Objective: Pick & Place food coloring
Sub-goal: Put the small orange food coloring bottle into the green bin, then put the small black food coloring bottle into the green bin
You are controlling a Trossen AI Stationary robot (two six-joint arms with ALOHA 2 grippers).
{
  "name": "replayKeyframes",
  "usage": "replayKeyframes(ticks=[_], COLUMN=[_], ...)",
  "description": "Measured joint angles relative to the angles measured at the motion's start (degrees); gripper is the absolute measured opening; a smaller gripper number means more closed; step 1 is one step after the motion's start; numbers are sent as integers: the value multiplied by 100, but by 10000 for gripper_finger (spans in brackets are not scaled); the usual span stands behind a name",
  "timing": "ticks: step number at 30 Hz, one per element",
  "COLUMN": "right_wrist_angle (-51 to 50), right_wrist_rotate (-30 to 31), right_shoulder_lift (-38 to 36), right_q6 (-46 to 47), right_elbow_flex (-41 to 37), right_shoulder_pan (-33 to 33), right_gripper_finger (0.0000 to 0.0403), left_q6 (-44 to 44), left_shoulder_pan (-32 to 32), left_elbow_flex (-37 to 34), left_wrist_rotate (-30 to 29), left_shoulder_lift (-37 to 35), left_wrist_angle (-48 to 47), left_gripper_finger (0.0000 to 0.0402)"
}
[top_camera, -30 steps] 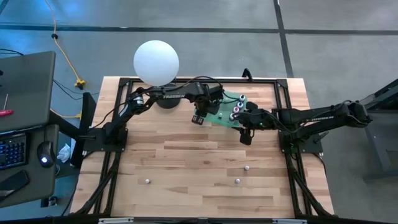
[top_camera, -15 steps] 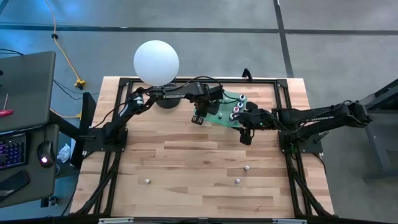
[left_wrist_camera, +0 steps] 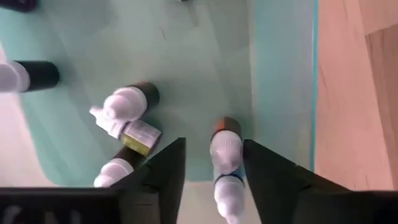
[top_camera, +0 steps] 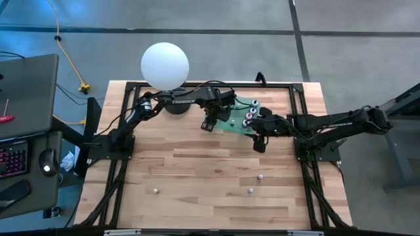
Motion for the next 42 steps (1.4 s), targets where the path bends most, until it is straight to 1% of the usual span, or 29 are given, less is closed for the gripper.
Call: replayKeyframes(ticks=[3, 6, 10, 12, 16, 17, 19, 21, 22, 23, 24, 26, 28, 29, 30, 31, 35, 36, 39, 42], right_wrist_angle=[0, 2, 0, 0, 0, 0, 0, -9, -17, -19, -27, 45, 39, 111, 144, 141, 338, 392, 316, -55], right_wrist_rotate=[0, 0, 2, 0, 0, 0, 0, -89, -208, -356, -551, -909, -1118, -1173, -1197, -1226, -1288, -1324, -1515, -1879], right_shoulder_lift=[0, 0, 0, 0, 0, 0, 0, -1, -2, -2, 2, 29, 79, 112, 133, 200, 485, 536, 682, 720], right_q6=[-58, -64, -64, -64, -37, -37, -41, -67, -107, -170, -218, -294, -313, -320, -331, -391, -921, -1005, -977, -571], right_elbow_flex=[0, 0, 0, 0, 0, 0, 0, 0, 0, 0, 0, 2, 0, 0, 0, 0, 0, 0, 45, 239], right_shoulder_pan=[0, 0, -2, -1, -1, -2, 0, -1, -3, 0, 15, 69, 192, 261, 346, 425, 785, 867, 1050, 1192], right_gripper_finger=[195, 195, 195, 195, 195, 195, 195, 195, 195, 195, 195, 195, 195, 195, 195, 195, 195, 195, 195, 195], left_q6=[49, 61, 63, 31, -539, -753, -1345, -1637, -1757, -1933, -2121, -2149, -2047, -2063, -2118, -2266, -3082, -3252, -3944, -4699], left_shoulder_pan=[0, -61, -258, -393, -704, -765, -886, -916, -968, -965, -942, -982, -1031, -1085, -1136, -1197, -1475, -1544, -1759, -1977], left_elbow_flex=[0, 102, 735, 1089, 2005, 2212, 2178, 2074, 2079, 2005, 1874, 1603, 1196, 929, 628, 248, -1588, -2075, -3315, -4242], left_wrist_rotate=[-24, -289, -887, -1054, -1495, -1504, -1412, -900, -639, -252, 206, 1013, 1602, 1754, 1783, 1678, 671, 535, 481, 380], left_shoulder_lift=[0, 9, 13, 12, 8, 6, -183, -456, -580, -763, -917, -1173, -1431, -1546, -1700, -1881, -2633, -2843, -3453, -4011], left_wrist_angle=[80, -156, -1010, -1486, -2761, -3051, -2896, -3089, -3051, -2947, -2934, -2916, -3009, -3011, -2841, -2618, -1458, -1116, -220, 509], left_gripper_finger=[178, 185, 186, 186, 186, 186, 186, 186, 186, 186, 186, 186, 186, 186, 186, 186, 186, 186, 186, 186])
